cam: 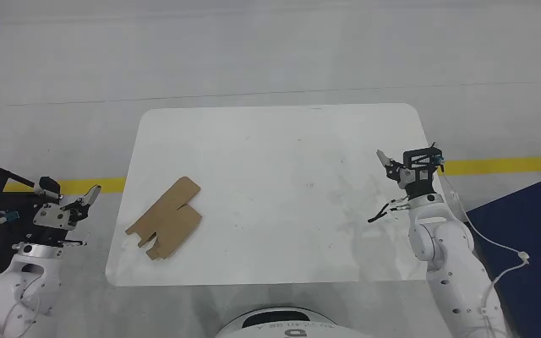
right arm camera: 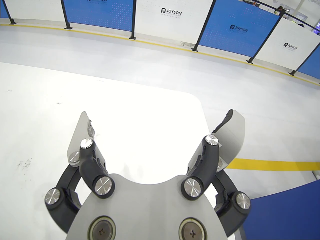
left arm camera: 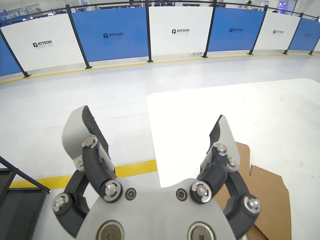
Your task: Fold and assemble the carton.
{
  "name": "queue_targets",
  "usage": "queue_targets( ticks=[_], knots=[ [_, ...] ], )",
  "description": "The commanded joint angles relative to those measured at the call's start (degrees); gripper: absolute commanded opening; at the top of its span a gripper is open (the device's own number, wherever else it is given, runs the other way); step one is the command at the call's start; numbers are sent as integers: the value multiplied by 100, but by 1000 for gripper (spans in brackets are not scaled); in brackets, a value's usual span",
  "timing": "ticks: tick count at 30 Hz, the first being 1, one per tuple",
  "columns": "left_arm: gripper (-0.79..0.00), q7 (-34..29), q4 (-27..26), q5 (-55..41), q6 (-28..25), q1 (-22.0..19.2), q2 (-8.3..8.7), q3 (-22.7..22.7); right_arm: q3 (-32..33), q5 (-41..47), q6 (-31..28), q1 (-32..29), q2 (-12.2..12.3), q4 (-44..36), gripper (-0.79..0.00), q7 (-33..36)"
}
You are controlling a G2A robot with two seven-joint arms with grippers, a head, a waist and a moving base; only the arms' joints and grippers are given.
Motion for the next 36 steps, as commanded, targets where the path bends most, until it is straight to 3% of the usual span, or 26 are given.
queue_targets(
  ticks=[1,30,32,36],
  knots=[
    [0,0,0,0,0,0,0,0,0,0,0,0,0,0,0,0],
    [0,63,-89,64,39,-13,-2,6,0,0,0,0,0,0,0,0],
    [0,785,-383,493,63,67,-4,-97,0,0,0,0,0,0,0,0],
    [0,3397,-323,1993,328,280,3,-198,0,0,0,0,0,0,0,0]
  ],
)
